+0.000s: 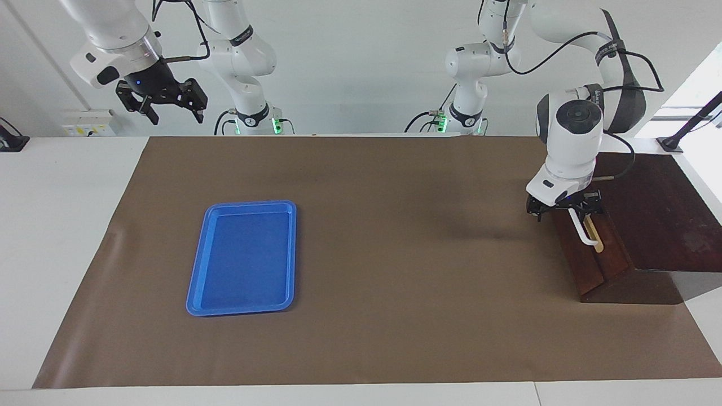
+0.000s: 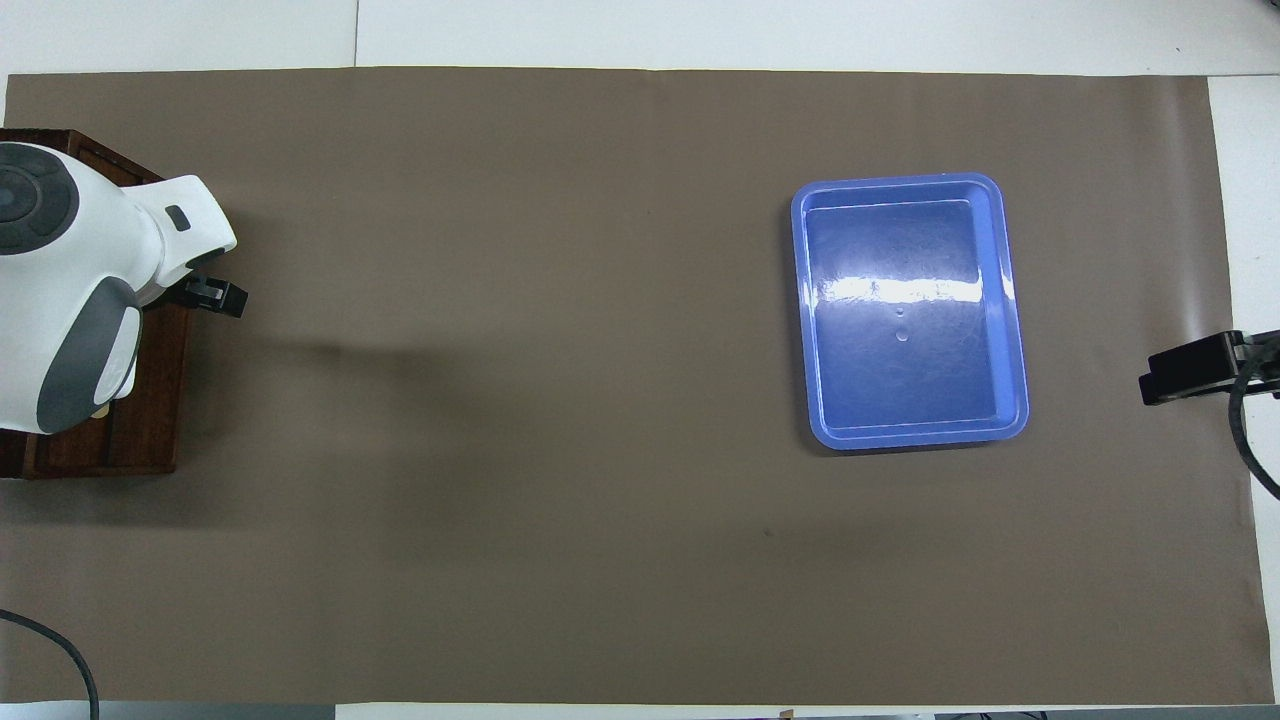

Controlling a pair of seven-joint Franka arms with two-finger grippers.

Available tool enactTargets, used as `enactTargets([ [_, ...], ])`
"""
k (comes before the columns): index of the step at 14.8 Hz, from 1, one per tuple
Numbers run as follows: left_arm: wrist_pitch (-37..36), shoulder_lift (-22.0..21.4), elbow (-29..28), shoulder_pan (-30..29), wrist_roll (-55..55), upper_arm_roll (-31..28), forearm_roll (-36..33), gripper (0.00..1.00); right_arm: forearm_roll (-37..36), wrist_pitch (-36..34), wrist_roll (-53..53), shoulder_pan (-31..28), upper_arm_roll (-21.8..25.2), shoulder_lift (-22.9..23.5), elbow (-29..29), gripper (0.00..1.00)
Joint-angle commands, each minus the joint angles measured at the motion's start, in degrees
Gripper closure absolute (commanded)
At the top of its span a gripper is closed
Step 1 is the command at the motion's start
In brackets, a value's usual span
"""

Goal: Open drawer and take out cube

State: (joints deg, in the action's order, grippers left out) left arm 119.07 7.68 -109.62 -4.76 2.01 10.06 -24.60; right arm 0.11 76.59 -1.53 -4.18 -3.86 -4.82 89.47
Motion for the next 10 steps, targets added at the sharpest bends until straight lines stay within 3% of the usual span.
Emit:
enactTargets([
  [1,5.1,-1.0,-3.7,-3.1,0.4,0.0,-1.3,0.00,-0.9,-0.6,0.2,-1.1,-0.9,-0.9,0.5,0.00],
  [7,10.7,-0.9,-7.4,-5.2,-0.3,0.1,-1.3,0.00,-0.9,-0.6,0.2,-1.1,-0.9,-0.9,0.5,0.00],
  [10,13.8,-0.6,-9.3,-3.6,-7.3,0.2,-1.3,0.00,-0.7,-0.8,0.2,-1.0,-0.9,-1.1,0.5,0.00],
])
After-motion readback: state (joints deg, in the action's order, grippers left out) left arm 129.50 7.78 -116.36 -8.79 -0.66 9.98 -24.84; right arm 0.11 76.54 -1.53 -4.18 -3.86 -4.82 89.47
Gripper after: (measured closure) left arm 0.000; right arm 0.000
